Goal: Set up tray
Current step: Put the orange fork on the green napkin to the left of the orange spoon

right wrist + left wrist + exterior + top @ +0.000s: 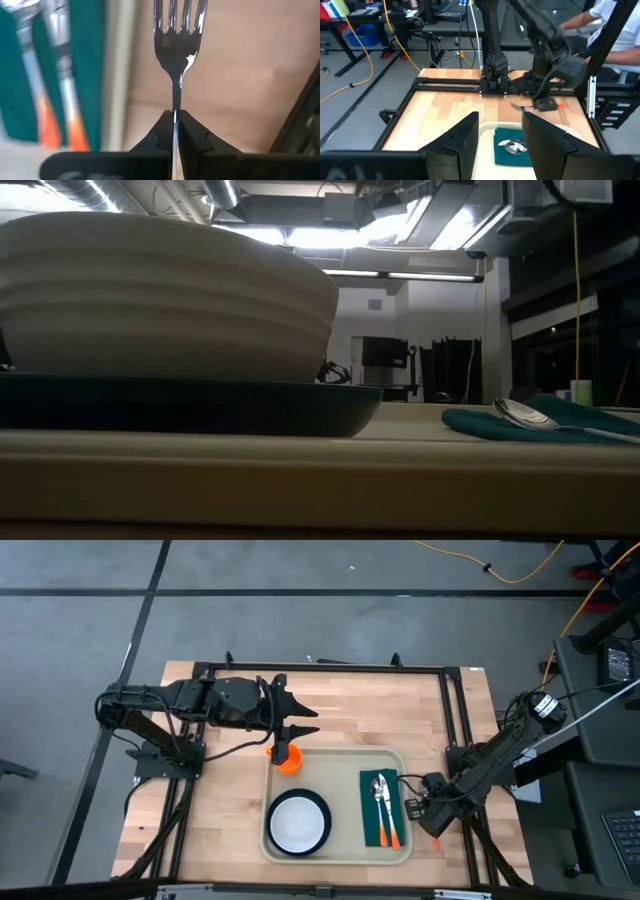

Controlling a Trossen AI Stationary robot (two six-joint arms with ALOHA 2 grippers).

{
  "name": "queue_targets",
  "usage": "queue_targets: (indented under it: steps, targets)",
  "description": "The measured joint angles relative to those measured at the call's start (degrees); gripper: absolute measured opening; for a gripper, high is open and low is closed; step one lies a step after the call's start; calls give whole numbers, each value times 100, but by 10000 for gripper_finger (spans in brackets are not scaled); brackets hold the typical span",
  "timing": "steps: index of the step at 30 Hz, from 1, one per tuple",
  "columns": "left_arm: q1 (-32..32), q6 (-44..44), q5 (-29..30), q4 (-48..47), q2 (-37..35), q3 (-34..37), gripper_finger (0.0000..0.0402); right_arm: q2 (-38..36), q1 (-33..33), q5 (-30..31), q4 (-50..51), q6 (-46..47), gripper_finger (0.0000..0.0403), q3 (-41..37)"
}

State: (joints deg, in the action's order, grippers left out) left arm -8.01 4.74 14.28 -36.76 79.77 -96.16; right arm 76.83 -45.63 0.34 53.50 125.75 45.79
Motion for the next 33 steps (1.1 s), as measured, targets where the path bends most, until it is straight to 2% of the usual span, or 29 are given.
queue_targets:
  steps: [2,9,14,22,33]
  targets:
    - [0,-57,28,-29,0,0,145,-14,0,87,114,-4,11,235]
    - [9,-155,498,-126,0,0,145,-18,101,1057,132,-45,11,951]
    - [87,-291,571,-128,0,0,145,84,397,1064,22,-162,11,1015]
    - [114,-309,565,-242,0,0,145,614,1082,1075,-1325,-1021,11,1015]
    - [114,-305,560,-547,-28,0,145,1058,1706,1005,-2117,-1609,11,1015]
